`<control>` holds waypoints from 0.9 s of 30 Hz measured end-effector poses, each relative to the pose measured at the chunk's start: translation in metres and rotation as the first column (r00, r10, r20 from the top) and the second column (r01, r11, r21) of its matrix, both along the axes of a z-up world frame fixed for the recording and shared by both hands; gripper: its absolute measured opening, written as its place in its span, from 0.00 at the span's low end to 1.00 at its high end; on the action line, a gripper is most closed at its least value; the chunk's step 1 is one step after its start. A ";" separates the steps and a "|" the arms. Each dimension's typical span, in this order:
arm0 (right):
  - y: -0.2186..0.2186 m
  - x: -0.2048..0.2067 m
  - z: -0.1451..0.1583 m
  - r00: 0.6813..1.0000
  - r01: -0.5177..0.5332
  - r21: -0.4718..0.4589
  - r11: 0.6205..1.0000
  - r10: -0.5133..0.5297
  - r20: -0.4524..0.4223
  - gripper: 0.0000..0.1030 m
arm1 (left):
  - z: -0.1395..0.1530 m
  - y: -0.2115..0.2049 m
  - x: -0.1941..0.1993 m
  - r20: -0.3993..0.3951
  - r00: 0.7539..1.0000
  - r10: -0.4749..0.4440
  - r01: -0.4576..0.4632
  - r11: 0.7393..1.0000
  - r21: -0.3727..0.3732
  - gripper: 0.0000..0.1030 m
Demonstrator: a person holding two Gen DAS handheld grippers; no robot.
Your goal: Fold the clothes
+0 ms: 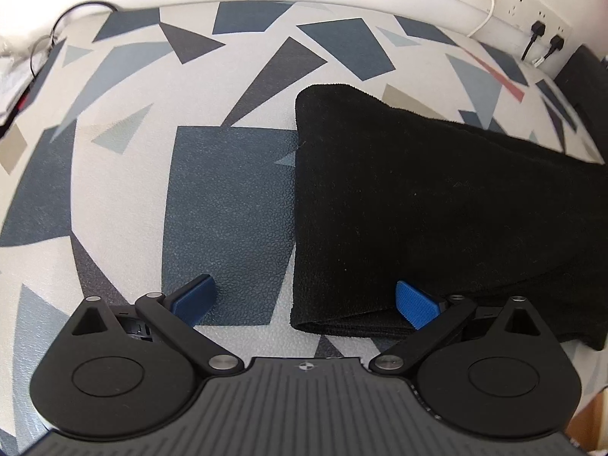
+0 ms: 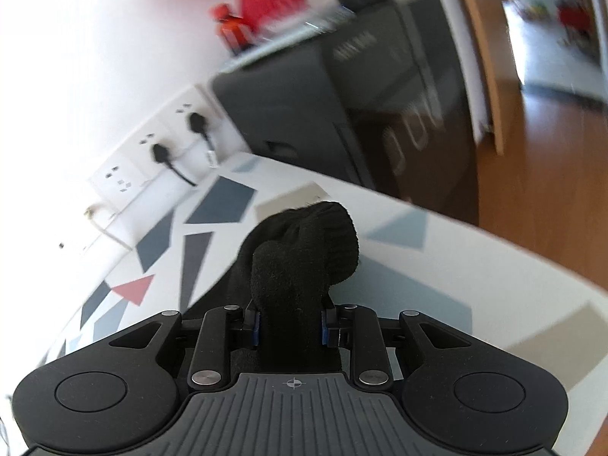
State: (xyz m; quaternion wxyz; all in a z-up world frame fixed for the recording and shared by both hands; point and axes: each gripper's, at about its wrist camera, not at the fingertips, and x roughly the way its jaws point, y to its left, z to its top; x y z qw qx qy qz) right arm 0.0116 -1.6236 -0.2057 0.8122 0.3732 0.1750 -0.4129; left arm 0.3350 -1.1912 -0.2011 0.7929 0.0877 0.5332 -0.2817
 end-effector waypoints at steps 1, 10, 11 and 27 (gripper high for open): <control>0.003 0.003 0.006 1.000 -0.017 -0.020 1.000 0.017 -0.003 0.22 | 0.001 0.003 0.002 -0.020 1.000 -0.002 0.002 1.000 -0.021 1.00; 0.057 0.053 0.064 0.969 -0.238 -0.193 0.952 0.248 0.026 0.22 | 0.004 0.039 0.018 -0.237 0.971 -0.026 -0.045 0.956 -0.289 1.00; 0.067 0.063 0.069 0.959 -0.275 -0.219 0.936 0.284 0.007 0.22 | 0.005 0.043 0.019 -0.242 0.970 -0.026 -0.051 0.951 -0.304 1.00; 0.273 0.229 0.007 0.463 -0.886 -0.259 0.385 0.701 -0.542 0.29 | 0.011 0.114 0.047 -0.281 0.957 0.074 -0.193 0.884 -0.425 1.00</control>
